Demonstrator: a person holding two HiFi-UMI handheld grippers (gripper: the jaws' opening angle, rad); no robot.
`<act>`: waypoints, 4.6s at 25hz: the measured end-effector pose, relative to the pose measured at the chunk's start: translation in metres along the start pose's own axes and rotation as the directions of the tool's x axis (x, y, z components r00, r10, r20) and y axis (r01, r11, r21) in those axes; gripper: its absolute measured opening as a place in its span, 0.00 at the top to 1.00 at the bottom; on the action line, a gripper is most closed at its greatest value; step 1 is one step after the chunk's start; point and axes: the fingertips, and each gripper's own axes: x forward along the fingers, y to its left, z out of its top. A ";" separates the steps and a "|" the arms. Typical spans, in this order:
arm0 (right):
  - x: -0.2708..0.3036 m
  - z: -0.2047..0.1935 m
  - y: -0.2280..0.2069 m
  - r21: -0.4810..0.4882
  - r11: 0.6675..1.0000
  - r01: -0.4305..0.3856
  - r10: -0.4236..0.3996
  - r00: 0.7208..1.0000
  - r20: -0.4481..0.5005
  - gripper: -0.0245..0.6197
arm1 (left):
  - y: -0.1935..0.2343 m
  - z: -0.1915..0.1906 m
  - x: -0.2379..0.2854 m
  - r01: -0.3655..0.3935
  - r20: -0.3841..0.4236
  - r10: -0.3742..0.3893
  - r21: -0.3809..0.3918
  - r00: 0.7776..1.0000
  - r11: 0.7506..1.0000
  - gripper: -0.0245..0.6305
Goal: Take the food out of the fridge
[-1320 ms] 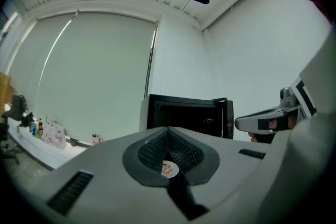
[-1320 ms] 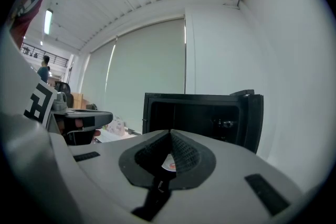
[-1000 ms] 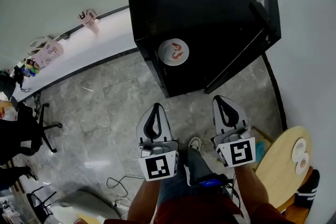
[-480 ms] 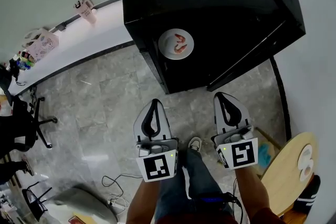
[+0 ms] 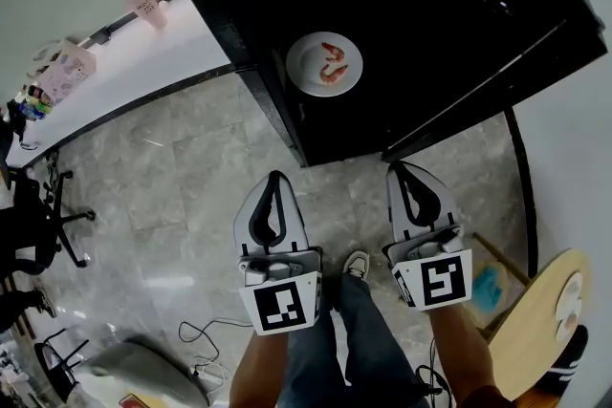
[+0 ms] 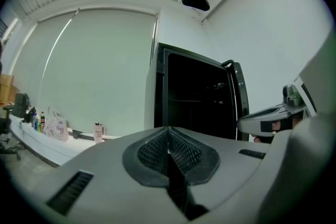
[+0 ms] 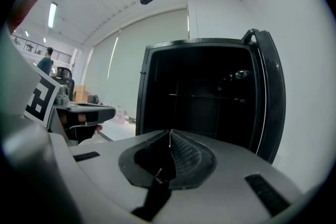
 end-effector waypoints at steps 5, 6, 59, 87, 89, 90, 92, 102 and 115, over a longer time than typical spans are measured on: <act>0.021 -0.025 0.008 -0.014 1.000 -0.008 0.008 1.000 0.005 0.93 | 0.001 -0.030 0.008 0.005 -0.006 -0.005 -0.008 1.000 1.000 0.94; 0.025 -0.030 0.009 -0.019 1.000 -0.009 0.010 1.000 0.005 0.93 | 0.001 -0.036 0.009 0.008 -0.009 -0.008 -0.008 1.000 1.000 0.94; 0.117 -0.092 0.005 0.500 0.866 -0.028 0.068 0.996 -0.062 0.92 | 0.018 -0.083 0.007 0.002 -0.059 0.001 0.055 0.998 0.998 0.94; 0.152 -0.097 0.005 0.805 0.591 -0.059 0.106 0.994 -0.005 0.90 | 0.020 -0.084 -0.001 -0.001 -0.076 0.005 0.058 0.997 0.998 0.94; 0.154 -0.098 0.003 0.832 0.551 -0.058 0.102 0.995 0.002 0.90 | 0.021 -0.085 -0.001 0.000 -0.079 0.005 0.062 0.997 0.998 0.94; 0.155 -0.097 0.002 0.845 0.532 -0.063 0.104 0.995 0.009 0.90 | 0.021 -0.084 -0.001 0.000 -0.080 0.005 0.064 0.997 0.998 0.94; 0.158 -0.096 0.000 0.864 0.497 -0.077 0.113 0.993 0.023 0.89 | 0.022 -0.083 0.000 -0.002 -0.076 0.007 0.061 0.997 0.998 0.94; 0.171 -0.094 -0.006 0.956 0.262 -0.131 0.101 0.989 0.108 0.85 | 0.021 -0.087 0.000 -0.001 -0.084 0.005 0.053 0.996 0.999 0.94; 0.186 -0.096 -0.018 0.986 0.061 -0.158 0.060 0.986 0.154 0.82 | 0.023 -0.089 0.002 -0.004 -0.088 0.009 0.057 0.996 0.998 0.94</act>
